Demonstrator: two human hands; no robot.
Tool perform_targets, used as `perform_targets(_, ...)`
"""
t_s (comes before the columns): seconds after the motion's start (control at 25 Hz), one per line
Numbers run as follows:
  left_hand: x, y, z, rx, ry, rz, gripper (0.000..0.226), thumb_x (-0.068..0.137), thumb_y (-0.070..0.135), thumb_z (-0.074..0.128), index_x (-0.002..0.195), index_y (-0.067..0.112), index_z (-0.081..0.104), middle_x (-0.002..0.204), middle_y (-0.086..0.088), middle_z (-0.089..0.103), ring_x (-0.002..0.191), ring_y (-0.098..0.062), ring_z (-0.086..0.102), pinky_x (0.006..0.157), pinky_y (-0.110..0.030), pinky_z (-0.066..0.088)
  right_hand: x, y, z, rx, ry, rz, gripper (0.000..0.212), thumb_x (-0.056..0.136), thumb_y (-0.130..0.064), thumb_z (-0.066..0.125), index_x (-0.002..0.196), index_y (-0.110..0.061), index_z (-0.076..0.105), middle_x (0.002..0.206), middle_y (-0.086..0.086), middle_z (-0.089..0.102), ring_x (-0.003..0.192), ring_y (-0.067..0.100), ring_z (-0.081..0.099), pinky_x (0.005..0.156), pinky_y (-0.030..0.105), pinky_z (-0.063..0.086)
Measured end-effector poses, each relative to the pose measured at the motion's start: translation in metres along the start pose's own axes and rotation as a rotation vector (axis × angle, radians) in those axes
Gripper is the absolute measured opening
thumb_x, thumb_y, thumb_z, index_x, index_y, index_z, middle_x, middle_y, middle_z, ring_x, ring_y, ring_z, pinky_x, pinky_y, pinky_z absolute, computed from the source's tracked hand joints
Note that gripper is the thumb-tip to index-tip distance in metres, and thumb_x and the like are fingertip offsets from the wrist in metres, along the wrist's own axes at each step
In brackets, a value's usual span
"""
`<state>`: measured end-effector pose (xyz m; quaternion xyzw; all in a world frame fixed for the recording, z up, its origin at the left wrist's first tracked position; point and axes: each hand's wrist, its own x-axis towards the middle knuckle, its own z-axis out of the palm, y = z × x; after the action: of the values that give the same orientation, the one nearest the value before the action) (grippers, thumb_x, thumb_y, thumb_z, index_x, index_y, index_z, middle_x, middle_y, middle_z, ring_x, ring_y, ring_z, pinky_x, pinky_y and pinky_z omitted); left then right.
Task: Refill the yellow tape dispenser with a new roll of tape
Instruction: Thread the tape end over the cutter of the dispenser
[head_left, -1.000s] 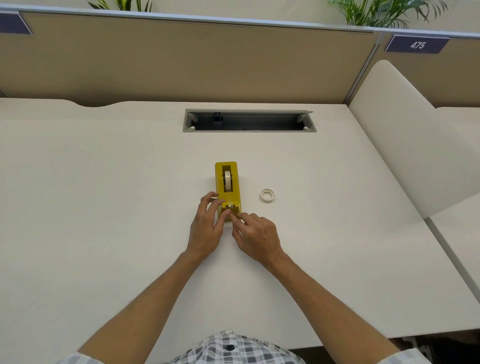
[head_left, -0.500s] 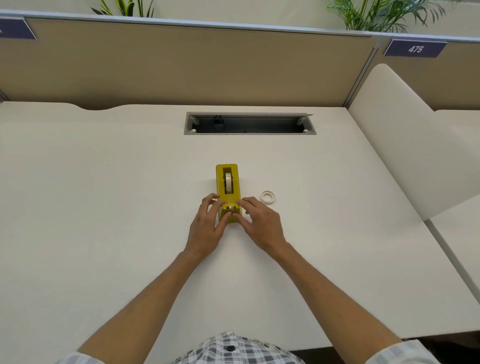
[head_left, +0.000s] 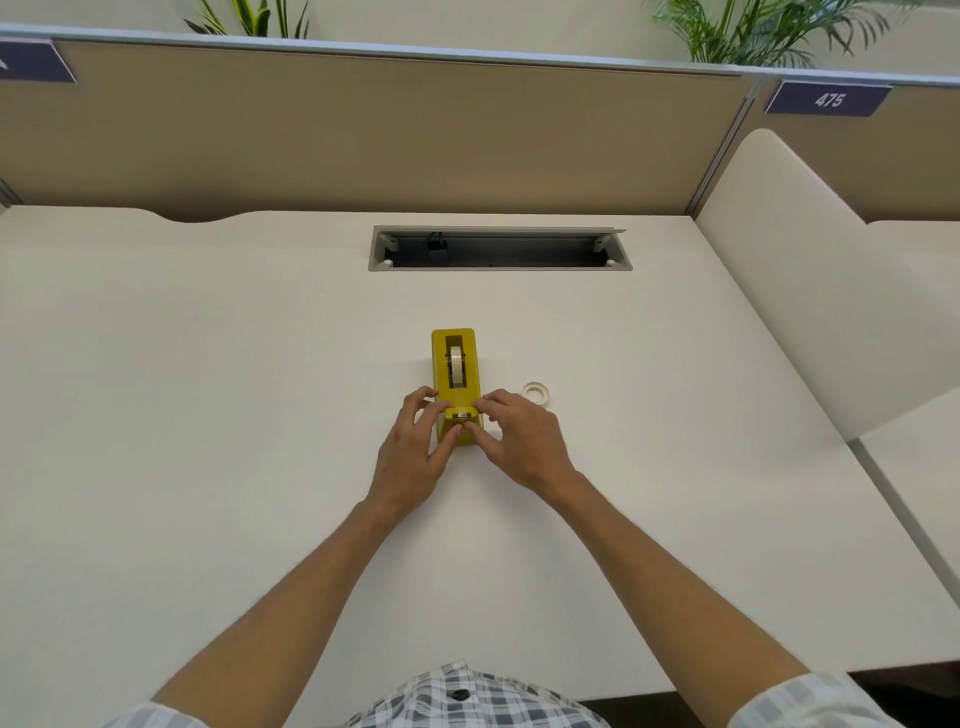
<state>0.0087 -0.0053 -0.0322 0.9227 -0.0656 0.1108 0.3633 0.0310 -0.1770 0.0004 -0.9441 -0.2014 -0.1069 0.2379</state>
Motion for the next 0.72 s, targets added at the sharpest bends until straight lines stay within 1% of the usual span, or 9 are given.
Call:
perform_targets(0.12,-0.0003,0.0016,-0.0007,-0.012,-0.008,-0.016,0.038,0.092,0.036,0.06,0.123,0.013,0.057,0.141,-0.006,0.044,0.102,-0.023,0.061,0.072,-0.025,0.052,0.0012,0.0022,0.0006,-0.067,-0.007,-0.043,0.03,0.093,-0.037,0.064,0.114,-0.016,0.07,0.11,-0.001,0.07,0.091,0.017,0.067,0.061,0.024,0.046)
perform_targets(0.32,-0.0002,0.0031,-0.0013,-0.021,-0.015,-0.029,0.039,0.092,0.035,0.06,0.124,0.013,0.057,0.141,-0.006,0.044,0.105,-0.023,0.06,0.074,-0.026,0.051,-0.0042,0.0021,0.0024,-0.062,-0.013,-0.042,0.032,0.095,-0.038,0.06,0.117,-0.015,0.067,0.112,-0.001,0.068,0.093,0.017,0.066,0.062,0.033,0.058)
perform_targets(0.4,-0.0001,0.0041,-0.0013,-0.027,-0.011,-0.039,0.039,0.092,0.036,0.061,0.124,0.014,0.057,0.141,-0.006,0.044,0.106,-0.022,0.06,0.074,-0.027,0.051,-0.0042,0.0018,0.0024,-0.063,-0.016,-0.037,0.033,0.095,-0.039,0.06,0.118,-0.015,0.067,0.112,-0.001,0.068,0.094,0.017,0.066,0.063,0.034,0.058)
perform_targets(0.56,-0.0013,0.0048,-0.0008,-0.007,-0.008,-0.035,0.038,0.092,0.036,0.062,0.123,0.015,0.057,0.141,-0.004,0.044,0.103,-0.021,0.061,0.07,-0.024,0.049,-0.0022,0.0018,0.0017,-0.1,-0.02,-0.054,0.03,0.094,-0.035,0.063,0.114,-0.013,0.068,0.11,0.002,0.07,0.092,0.019,0.067,0.063,0.032,0.056)
perform_targets(0.72,-0.001,0.0055,-0.002,-0.009,-0.02,-0.051,0.041,0.089,0.036,0.066,0.123,0.016,0.057,0.142,-0.003,0.044,0.1,-0.021,0.061,0.068,-0.022,0.046,-0.0032,-0.0002,-0.0001,-0.059,-0.036,-0.042,0.032,0.091,-0.034,0.066,0.115,-0.013,0.067,0.109,0.0,0.068,0.092,0.018,0.065,0.063,0.032,0.057)
